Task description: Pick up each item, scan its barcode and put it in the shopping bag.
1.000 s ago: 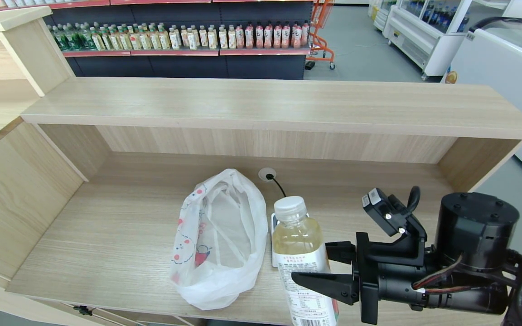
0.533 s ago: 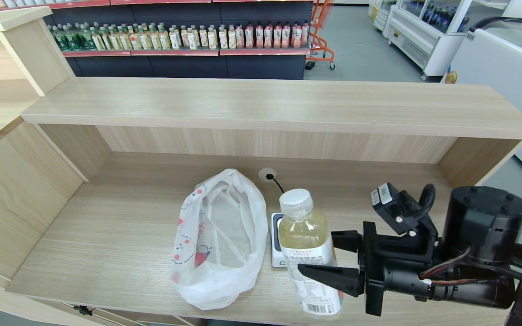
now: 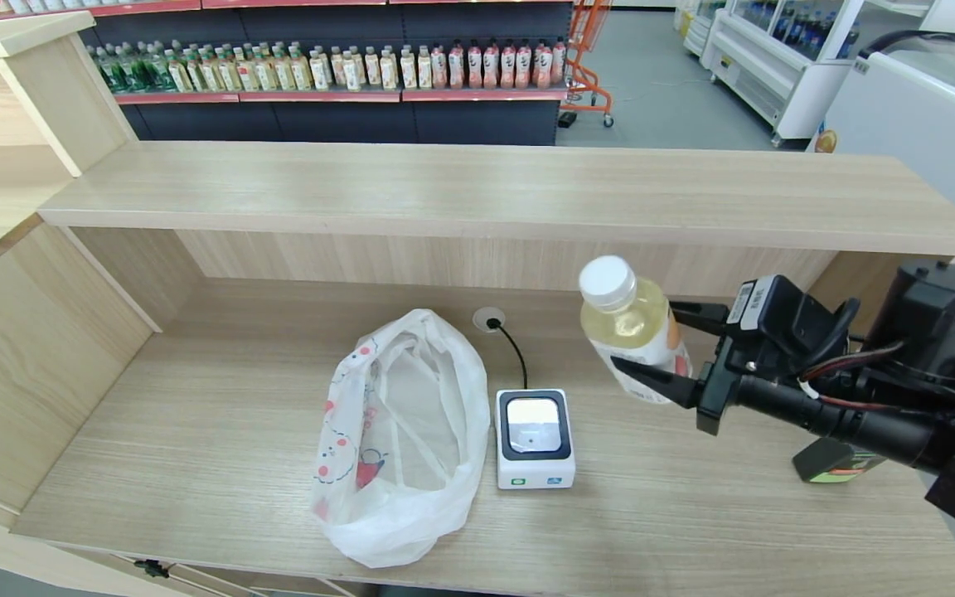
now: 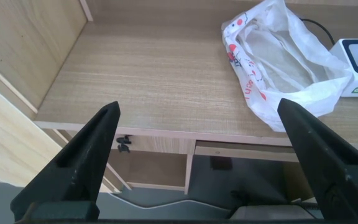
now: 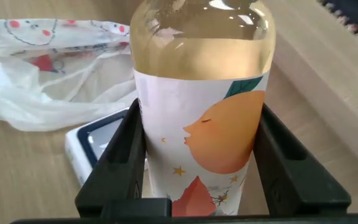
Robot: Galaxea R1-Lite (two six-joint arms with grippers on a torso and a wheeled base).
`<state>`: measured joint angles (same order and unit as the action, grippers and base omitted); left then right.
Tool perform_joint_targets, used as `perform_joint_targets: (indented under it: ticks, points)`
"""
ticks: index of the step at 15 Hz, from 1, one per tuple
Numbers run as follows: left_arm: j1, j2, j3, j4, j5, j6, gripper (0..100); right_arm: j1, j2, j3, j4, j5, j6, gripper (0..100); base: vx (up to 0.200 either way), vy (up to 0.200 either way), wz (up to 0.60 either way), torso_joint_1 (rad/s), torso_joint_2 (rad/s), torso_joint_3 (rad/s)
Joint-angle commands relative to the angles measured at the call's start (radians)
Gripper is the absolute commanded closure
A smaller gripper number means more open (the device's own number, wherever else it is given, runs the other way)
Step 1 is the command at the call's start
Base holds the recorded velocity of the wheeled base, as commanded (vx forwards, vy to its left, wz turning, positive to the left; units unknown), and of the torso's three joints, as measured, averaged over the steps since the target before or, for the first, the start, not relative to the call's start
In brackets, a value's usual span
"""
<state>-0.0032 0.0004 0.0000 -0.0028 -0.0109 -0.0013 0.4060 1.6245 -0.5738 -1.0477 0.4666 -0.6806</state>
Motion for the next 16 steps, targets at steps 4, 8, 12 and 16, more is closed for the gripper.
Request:
perform_joint_targets:
  ticks: [4, 8, 12, 16]
  points:
    - [0.0, 0.0, 0.0, 0.0, 0.0, 0.0, 0, -0.004, 0.017, -0.047, -0.008, -0.003, -0.175, 100, 0.0, 0.0, 0.0, 0.0, 0.0, 0.0]
    - [0.0, 0.0, 0.0, 0.0, -0.001, 0.004, 0, -0.004, 0.003, -0.037, -0.046, -0.003, -0.344, 100, 0.0, 0.0, 0.0, 0.0, 0.0, 0.0]
    - [0.0, 0.0, 0.0, 0.0, -0.001, 0.004, 0, 0.004, -0.005, -0.035, -0.043, 0.009, -0.455, 100, 0.0, 0.0, 0.0, 0.0, 0.0, 0.0]
    - [0.0, 0.0, 0.0, 0.0, -0.001, 0.004, 0, 0.054, 0.005, -0.031, -0.045, 0.003, -0.494, 100, 0.0, 0.0, 0.0, 0.0, 0.0, 0.0]
